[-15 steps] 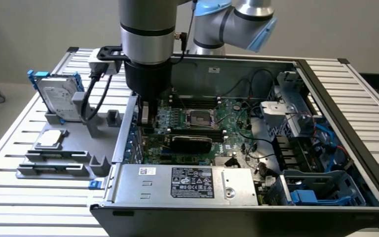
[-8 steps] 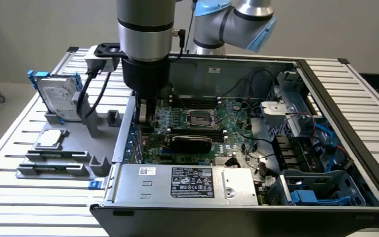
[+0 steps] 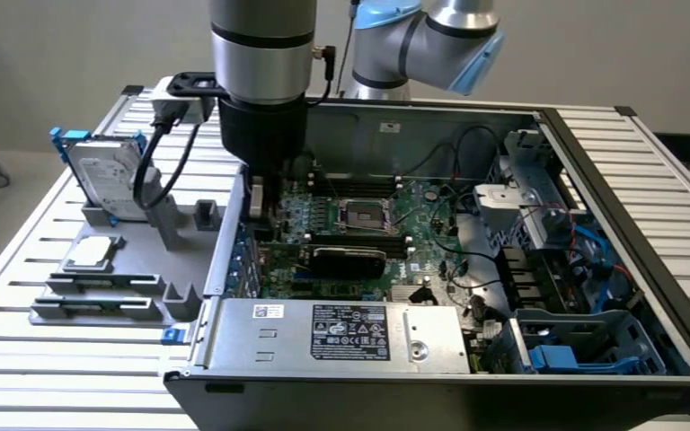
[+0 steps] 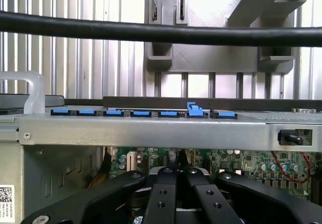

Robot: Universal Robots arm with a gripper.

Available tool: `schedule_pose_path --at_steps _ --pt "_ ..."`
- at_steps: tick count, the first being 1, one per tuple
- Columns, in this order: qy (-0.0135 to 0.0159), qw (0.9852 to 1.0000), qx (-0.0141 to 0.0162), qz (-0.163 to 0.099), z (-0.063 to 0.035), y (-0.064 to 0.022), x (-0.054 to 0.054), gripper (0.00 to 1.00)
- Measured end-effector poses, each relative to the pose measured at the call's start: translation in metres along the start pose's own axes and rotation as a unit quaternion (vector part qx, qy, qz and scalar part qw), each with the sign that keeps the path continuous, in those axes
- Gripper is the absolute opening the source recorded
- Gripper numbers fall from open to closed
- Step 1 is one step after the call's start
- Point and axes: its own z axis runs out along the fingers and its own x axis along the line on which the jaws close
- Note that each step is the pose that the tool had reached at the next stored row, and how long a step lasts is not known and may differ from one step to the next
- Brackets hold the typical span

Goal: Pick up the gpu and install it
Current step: 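Insert the gpu into the slot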

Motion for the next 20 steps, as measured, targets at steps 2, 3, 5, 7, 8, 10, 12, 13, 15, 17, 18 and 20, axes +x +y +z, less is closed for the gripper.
schedule_pose_path --at_steps 2,3,5,7,8,10,12,13,15,17,18,20 --pt "0.0004 1.0 -0.0001 0.0 0.0001 0.0007 0.0 0.11" --pt "0.0004 1.0 -0.0001 0.0 0.0 0.001 -0.001 0.11" --pt "0.0004 1.0 -0.0001 0.0 -0.0001 0.0011 -0.003 0.11" --pt "0.0004 1.0 -0.0001 0.0 -0.0002 0.0015 -0.005 0.11" --pt "0.0004 1.0 -0.0001 0.0 -0.0002 0.0019 -0.006 0.11" --pt "0.0004 1.0 -0.0001 0.0 -0.0002 0.0028 -0.007 0.11" --pt "0.0005 1.0 -0.0002 0.0 -0.0003 0.0034 -0.008 0.11" --pt "0.0005 1.0 -0.0002 0.0 -0.0003 0.0036 -0.009 0.11" --pt "0.0008 1.0 -0.0001 0.0 -0.0004 0.0036 -0.011 0.11" --pt "0.0015 1.0 -0.0002 0.0 -0.0009 0.0036 -0.013 0.11" --pt "0.0018 1.0 -0.0001 0.0 -0.0011 0.0036 -0.014 0.11" --pt "0.0025 1.0 -0.0002 0.001 -0.0018 0.0037 -0.016 0.11"
